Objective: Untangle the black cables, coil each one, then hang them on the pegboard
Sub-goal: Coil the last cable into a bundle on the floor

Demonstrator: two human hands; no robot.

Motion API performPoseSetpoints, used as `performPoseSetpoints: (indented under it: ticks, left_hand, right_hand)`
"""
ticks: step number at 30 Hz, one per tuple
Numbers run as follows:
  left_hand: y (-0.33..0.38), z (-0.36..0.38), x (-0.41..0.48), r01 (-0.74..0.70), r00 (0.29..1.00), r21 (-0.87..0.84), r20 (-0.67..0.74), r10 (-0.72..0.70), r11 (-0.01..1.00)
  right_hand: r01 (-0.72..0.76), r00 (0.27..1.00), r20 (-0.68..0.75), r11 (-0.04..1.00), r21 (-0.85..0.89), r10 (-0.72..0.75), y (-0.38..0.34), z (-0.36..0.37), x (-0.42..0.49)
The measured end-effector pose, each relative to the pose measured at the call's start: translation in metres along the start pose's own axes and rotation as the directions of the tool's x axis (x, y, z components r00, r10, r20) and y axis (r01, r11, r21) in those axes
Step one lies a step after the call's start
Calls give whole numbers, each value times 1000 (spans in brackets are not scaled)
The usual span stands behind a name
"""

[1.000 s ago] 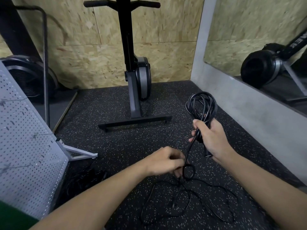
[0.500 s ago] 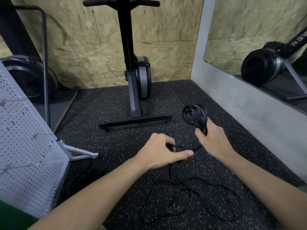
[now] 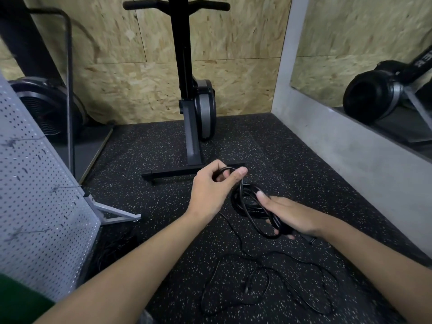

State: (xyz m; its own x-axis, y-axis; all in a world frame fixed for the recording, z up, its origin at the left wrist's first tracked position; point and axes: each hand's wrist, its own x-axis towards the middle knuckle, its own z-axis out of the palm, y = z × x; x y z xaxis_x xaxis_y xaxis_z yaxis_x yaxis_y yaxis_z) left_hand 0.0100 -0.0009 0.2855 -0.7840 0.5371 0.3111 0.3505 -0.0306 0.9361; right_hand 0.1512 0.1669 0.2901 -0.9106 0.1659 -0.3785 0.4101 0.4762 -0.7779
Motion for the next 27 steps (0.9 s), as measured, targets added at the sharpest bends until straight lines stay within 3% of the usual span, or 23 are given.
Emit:
performPoseSetpoints:
  ticks: [6,11,17,20,25,27]
  left_hand:
    - [-7,7,2,68,987,110,-149,-51,992]
    - [-14,5,6,119,975,236,-210,-69,964]
    - [-18,-10,12,231,963,252,-198,-183,940]
    - [-21,-21,15,258,966,248,-65,-250,934]
    - [-28,-35,5,178,900,291,338,-275,940]
    - [-23,-26,-1,211,883,241,368,-290,947]
  right_hand:
    - [47,981,190,999,-18,-43,-9,17,0]
    - [-48,983,166,989,-141,71,-2,19,6]
    - [-13,992,122,994,-112,27,5,2,7]
    - [24,998,52,999,-33,-22,10,-7,8]
    - [97,980,-193,969,228,-52,13,-12,12]
    - [130,952,-300,960,248,-51,12,-12,11]
